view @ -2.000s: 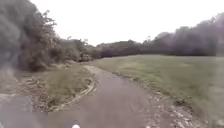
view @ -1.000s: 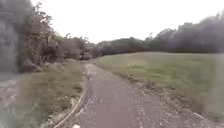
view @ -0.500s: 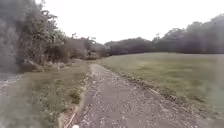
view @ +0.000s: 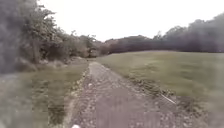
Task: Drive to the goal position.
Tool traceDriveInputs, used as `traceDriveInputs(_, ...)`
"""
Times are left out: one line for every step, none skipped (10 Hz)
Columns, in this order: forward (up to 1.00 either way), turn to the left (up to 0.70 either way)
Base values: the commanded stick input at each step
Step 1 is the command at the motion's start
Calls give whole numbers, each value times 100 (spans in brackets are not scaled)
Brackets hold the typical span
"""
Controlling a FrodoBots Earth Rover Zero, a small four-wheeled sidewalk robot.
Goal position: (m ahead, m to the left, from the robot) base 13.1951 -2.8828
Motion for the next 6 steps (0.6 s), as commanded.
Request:
traceDriveInputs(100,3)
traceDriveInputs(100,3)
traceDriveInputs(100,9)
traceDriveInputs(100,20)
traceDriveInputs(100,39)
traceDriveInputs(100,14)
